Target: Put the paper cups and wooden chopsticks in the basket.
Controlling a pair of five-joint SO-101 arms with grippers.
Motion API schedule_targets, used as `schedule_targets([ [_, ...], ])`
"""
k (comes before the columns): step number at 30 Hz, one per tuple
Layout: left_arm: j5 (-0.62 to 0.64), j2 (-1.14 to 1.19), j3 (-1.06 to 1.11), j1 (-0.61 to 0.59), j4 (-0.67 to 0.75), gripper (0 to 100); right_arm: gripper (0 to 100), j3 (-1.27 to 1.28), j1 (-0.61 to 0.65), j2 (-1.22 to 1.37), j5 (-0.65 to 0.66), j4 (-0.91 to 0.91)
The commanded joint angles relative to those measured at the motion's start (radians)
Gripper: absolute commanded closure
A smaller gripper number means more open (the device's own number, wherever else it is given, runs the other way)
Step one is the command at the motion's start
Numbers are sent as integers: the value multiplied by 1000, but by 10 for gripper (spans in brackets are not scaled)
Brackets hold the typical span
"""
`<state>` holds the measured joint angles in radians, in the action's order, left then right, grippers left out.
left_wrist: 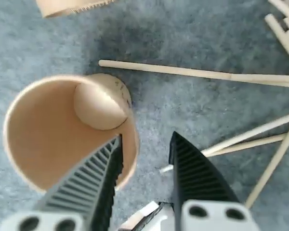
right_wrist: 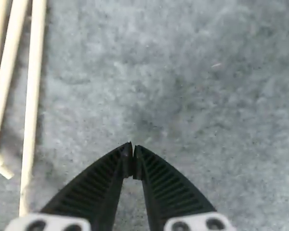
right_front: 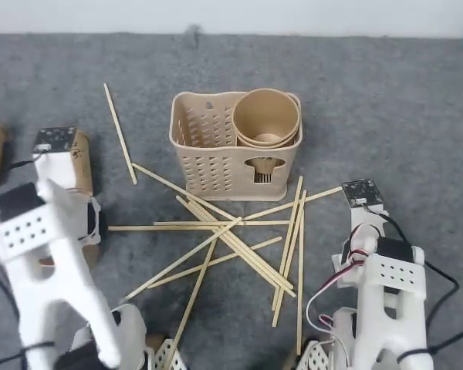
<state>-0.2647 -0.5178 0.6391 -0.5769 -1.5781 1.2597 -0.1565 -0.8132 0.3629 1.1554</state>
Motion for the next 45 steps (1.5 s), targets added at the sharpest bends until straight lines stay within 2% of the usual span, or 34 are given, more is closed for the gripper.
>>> schedule_targets([
  [1, -12, 46, -38, 8, 57, 841, 991, -3, -16, -21, -9, -5],
  [6, -8, 83, -30, 3, 78, 863, 991, -3, -16, -21, -9, -10],
  [10, -9, 68, -39, 9, 74, 998, 991, 5, -16, -21, -9, -13],
  [21, -14, -170, -88, 31, 21, 988, 991, 5, -16, -24, -9, -13],
  [27, -6, -308, -297, 178, -175, 988, 991, 6, -16, -22, -12, -25],
  [32, 89, -284, -414, 304, -178, 988, 991, 8, -16, -22, -15, -25],
  [45, 193, 84, -964, 583, -176, 988, 991, 8, -13, -22, -12, -27],
])
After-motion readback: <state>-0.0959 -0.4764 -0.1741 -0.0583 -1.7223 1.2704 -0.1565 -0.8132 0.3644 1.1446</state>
